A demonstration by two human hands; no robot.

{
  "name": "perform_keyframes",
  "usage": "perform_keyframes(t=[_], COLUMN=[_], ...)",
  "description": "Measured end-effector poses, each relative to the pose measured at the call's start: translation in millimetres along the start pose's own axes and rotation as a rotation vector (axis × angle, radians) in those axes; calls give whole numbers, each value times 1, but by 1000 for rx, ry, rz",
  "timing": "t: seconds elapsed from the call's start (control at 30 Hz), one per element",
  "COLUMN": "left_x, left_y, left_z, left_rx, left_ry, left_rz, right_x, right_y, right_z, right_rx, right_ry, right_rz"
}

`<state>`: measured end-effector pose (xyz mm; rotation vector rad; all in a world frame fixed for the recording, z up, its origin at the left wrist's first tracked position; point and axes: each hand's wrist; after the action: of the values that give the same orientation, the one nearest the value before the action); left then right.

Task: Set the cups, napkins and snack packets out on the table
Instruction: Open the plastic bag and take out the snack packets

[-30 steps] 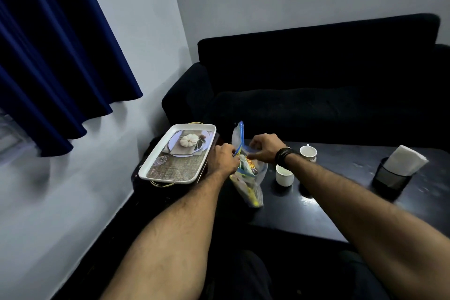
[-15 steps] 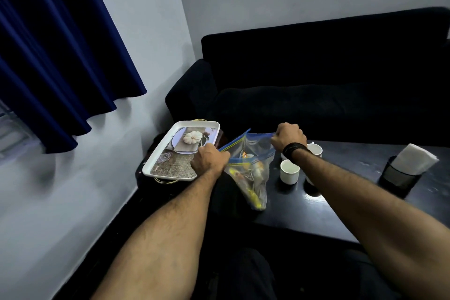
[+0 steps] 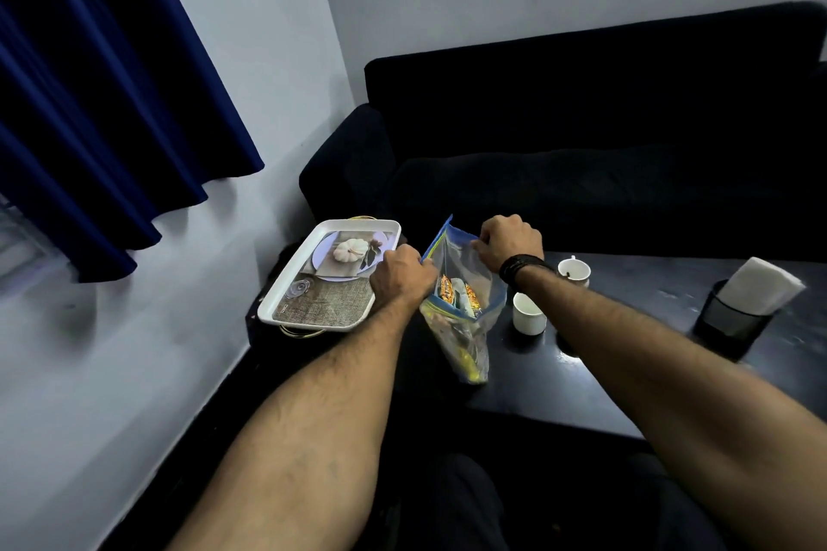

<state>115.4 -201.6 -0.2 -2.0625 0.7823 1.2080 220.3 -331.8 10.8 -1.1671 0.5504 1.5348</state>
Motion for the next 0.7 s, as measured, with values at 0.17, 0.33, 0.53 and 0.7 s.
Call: perform_keyframes(t=[0.17, 0.33, 0.53, 0.7], left_x=[-8, -16, -12, -7], left_y=[2, 2, 3, 6], left_z=[10, 14, 11, 6], left_rx=[-84, -84, 1, 48], left_ry=[-54, -30, 120, 181], left_rz=[-70, -83, -12, 14], right_x=[-8, -14, -13, -3], right_y=[-9, -12, -3, 9], right_z=[-17, -21, -1, 22], right_rx=[122, 158, -32, -313], right_ry=[101, 102, -25, 13], right_rz=[-62, -74, -97, 39])
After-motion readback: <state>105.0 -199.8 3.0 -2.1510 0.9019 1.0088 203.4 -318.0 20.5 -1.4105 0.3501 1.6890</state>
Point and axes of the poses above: each hand's wrist, its own y-axis away from the middle knuckle, its own x-axis out of the palm, z = x × y, and after that the axes turned 5 degrees about x, right-handed
